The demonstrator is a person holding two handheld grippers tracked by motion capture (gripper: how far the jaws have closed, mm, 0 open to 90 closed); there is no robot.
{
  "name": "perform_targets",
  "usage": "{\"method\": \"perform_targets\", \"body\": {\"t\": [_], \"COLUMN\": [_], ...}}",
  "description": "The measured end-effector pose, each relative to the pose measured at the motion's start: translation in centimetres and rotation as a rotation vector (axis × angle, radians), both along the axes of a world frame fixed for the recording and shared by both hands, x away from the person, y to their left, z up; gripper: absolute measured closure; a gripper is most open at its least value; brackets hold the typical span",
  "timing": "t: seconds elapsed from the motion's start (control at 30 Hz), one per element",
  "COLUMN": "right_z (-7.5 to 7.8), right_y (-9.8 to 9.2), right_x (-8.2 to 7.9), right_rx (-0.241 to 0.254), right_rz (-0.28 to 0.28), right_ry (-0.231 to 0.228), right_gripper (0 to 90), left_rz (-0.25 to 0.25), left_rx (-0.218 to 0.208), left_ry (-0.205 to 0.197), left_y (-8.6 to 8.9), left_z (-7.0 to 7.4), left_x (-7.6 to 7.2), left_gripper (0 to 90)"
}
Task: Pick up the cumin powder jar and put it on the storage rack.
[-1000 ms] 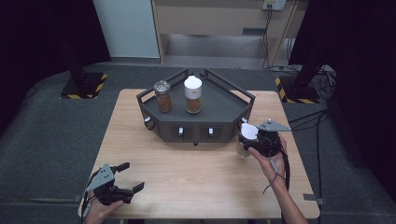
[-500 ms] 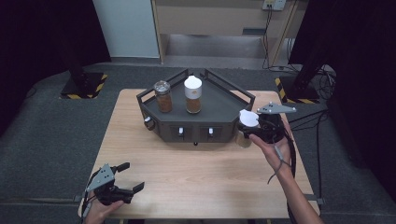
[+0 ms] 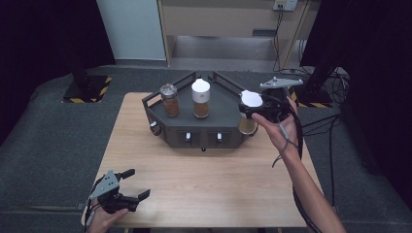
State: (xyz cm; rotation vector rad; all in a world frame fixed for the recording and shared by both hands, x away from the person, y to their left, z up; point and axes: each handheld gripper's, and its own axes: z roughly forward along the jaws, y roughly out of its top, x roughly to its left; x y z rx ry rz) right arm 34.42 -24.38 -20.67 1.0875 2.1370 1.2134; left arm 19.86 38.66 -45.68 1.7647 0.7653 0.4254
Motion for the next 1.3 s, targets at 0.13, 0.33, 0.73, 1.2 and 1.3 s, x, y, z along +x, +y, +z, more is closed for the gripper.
{"method": "perform_targets", "body": {"t": [0.13, 0.33, 0.73, 1.2, 1.3], "right_z": [0.6, 1.1, 0.0, -2.5, -2.9], "right_y": [0.9, 2.0, 4.0, 4.8, 5.0], "right_x": [1.0, 2.5, 5.7, 8.6, 9.0], "right_rx": [-0.004, -0.012, -0.028, -0.019, -0.022], "right_rz": [-0.004, -0.015, -0.050, -0.105, -0.113], "right_ry": [-0.002, -0.005, 0.006, 0.019, 0.030], "right_gripper": [30.8, 30.8, 30.8, 30.7, 30.8], "left_rz": [0.000, 0.001, 0.002, 0.001, 0.000], "left_rx": [-0.001, -0.004, -0.007, -0.010, -0.010], "left_ry": [0.000, 0.000, 0.003, 0.003, 0.004], "left_y": [0.0, 0.0, 0.1, 0.1, 0.1], "left_z": [0.0, 0.0, 0.0, -0.1, -0.1], "left_x": [0.0, 0.0, 0.0, 0.0, 0.0], "left_gripper": [1.4, 1.4, 1.4, 1.4, 1.4]}}
